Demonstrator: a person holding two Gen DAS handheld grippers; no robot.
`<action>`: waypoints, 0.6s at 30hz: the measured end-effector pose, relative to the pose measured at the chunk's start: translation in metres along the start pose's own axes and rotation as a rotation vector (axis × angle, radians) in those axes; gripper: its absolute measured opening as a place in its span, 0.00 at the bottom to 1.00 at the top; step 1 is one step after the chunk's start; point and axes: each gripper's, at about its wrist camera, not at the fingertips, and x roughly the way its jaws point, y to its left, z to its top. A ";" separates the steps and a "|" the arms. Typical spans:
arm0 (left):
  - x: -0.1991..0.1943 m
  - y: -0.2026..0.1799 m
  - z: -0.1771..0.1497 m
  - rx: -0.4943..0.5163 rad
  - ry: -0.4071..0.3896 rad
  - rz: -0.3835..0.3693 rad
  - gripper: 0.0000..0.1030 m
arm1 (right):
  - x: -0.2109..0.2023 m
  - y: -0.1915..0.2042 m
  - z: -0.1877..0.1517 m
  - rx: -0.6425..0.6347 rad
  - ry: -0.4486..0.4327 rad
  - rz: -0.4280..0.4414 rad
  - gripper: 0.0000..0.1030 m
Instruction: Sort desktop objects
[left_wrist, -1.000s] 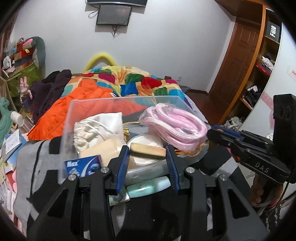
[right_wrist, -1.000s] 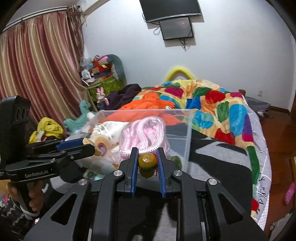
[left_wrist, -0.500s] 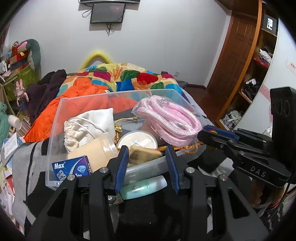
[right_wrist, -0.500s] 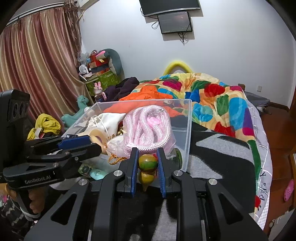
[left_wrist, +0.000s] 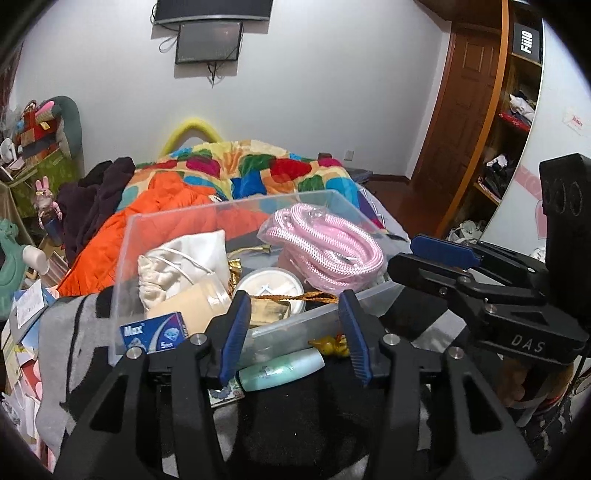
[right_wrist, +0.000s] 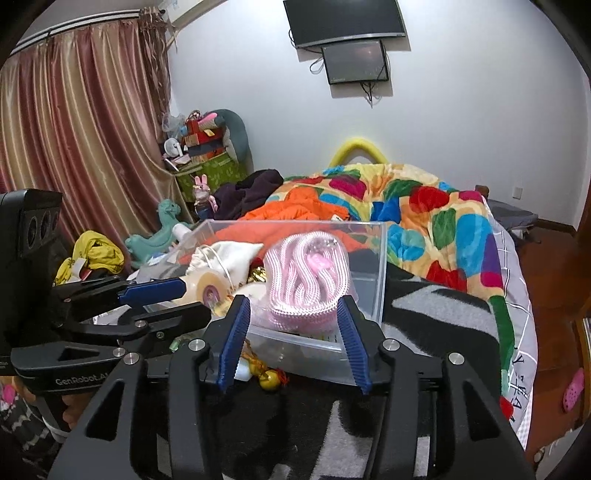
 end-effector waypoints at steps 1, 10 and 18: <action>-0.003 0.001 0.000 -0.001 -0.007 0.004 0.51 | -0.002 0.001 0.000 0.001 -0.004 -0.001 0.48; -0.022 0.018 -0.006 -0.042 -0.023 0.022 0.52 | -0.009 0.011 -0.013 -0.036 0.008 -0.022 0.56; -0.025 0.043 -0.033 -0.091 0.030 0.065 0.52 | 0.015 0.023 -0.043 -0.060 0.134 0.029 0.56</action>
